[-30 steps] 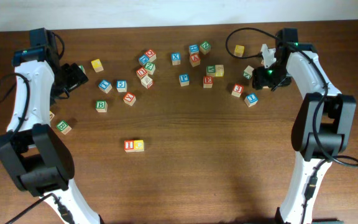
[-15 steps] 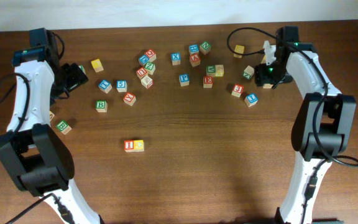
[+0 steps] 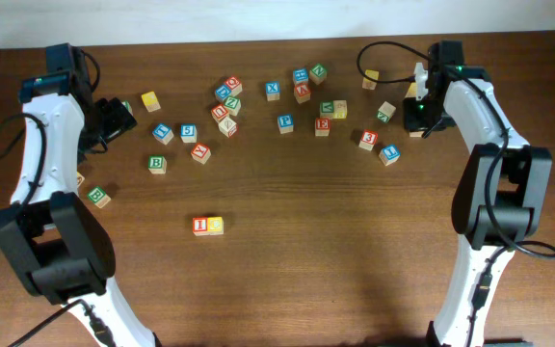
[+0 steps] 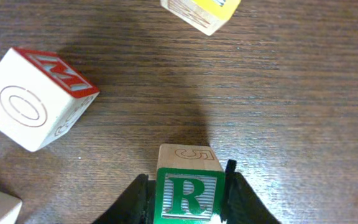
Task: Spell out ICRA
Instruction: 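Lower the right gripper onto the green R block and close, then carry the R block with the right gripper toward the C block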
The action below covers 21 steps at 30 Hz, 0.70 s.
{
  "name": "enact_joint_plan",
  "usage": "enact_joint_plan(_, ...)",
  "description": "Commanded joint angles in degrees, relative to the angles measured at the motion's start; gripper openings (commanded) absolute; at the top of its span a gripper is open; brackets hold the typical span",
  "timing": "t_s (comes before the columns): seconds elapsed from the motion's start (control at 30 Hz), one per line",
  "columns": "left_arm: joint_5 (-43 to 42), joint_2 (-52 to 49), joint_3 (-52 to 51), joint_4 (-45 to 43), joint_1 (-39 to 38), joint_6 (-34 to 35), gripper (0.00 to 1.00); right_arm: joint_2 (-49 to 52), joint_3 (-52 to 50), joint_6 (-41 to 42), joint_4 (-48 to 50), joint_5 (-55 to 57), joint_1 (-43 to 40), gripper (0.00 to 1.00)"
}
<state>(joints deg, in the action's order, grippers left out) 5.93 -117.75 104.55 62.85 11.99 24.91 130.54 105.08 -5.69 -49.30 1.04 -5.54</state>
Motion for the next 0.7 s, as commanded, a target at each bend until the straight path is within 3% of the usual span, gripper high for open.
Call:
enact_joint_plan(0.0, -0.2, -0.4, 0.5, 0.0, 0.3, -0.1, 0.99, 0.5, 1.0, 0.4, -0.3, -0.8, 0.3, 0.22)
enact_joint_plan(0.2, -0.2, -0.4, 0.5, 0.0, 0.3, -0.1, 0.99, -0.9, 1.0, 0.4, -1.4, -0.8, 0.2, 0.22)
enact_joint_plan(0.43, -0.2, -0.4, 0.5, 0.0, 0.3, -0.1, 0.99, -12.7, 1.0, 4.6, -1.8, -2.6, 0.3, 0.22)
enact_joint_plan(0.67, -0.2, -0.4, 0.5, 0.0, 0.3, -0.1, 0.99, -19.7, 1.0, 6.4, -10.0, -9.7, 1.7, 0.22)
